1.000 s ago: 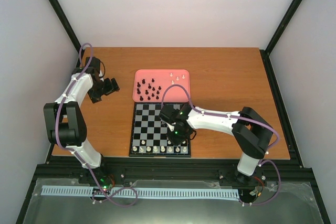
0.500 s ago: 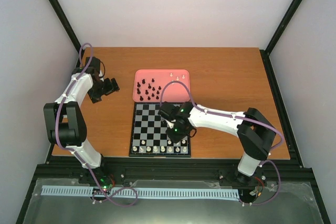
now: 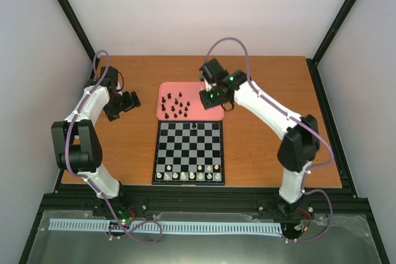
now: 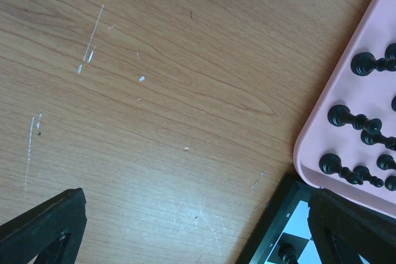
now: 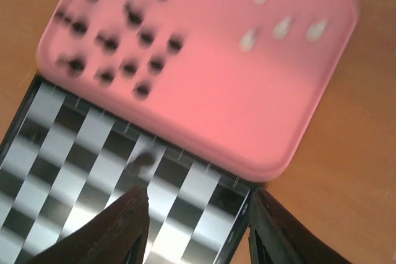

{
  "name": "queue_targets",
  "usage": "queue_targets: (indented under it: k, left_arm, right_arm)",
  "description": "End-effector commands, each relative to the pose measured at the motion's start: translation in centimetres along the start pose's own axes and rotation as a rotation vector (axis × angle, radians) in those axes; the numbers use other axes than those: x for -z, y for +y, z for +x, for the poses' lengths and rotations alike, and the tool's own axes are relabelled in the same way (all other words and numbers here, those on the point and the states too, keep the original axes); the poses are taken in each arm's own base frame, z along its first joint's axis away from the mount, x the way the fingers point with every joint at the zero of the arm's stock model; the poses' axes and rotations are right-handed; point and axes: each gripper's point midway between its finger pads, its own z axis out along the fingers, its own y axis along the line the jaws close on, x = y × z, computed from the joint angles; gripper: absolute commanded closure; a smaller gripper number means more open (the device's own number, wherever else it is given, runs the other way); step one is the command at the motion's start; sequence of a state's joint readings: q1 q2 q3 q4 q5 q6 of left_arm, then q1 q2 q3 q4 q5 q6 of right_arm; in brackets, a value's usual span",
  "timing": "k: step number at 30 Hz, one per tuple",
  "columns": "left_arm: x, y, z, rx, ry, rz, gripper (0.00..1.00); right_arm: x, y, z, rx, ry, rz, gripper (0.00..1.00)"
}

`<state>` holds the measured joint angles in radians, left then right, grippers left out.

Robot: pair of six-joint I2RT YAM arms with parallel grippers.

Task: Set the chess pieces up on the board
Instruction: Pick up the chess piece from the storage box.

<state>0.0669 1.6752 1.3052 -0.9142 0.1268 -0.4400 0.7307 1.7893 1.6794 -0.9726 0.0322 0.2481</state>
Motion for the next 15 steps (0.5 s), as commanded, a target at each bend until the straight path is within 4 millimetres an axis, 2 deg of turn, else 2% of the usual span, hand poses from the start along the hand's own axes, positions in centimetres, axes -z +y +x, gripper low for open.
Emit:
queue_targets:
  k: [1,3,4,8,10,11,15]
  left_arm:
    - [1.8,-1.3,-1.3,-0.029,-0.050,0.039,0.00]
    - [1.7,-1.3,-1.3,-0.026,-0.047,0.040,0.00]
    - [1.6,-1.3,-1.3,-0.027,-0.044,0.040,0.00]
    - [1.3,-1.2,-1.3,-0.026,-0.037,0.034,0.00]
    - [1.2,-1.1,-1.3,-0.027,-0.033,0.029,0.00]
    - [1.1,-1.1,-1.3,-0.027,-0.030,0.028,0.00]
    - [0.5,-1.1,-1.4,-0.025,-0.015,0.022,0.00]
  right_arm:
    - [-3.6,-4.2,-5.8,-0.050,-0.057,0.063,0.55]
    - [-5.5,-5.4,-7.6,-0.067,-0.075,0.063,0.56]
    - [-7.1,-6.4,-7.9,-0.083,-0.063,0.069,0.56]
    - [-10.7,-8.7,-9.2,-0.141,-0.041,0.039,0.60]
    - [-12.3,-8.8,-9.3,-0.137,-0.024,0.004,0.61]
    - [-12.3,-8.5,-10.1,-0.124,-0.040,-0.011,0.61]
    - [-14.1,-7.7,-10.3,-0.115,-0.035,-0.060,0.61]
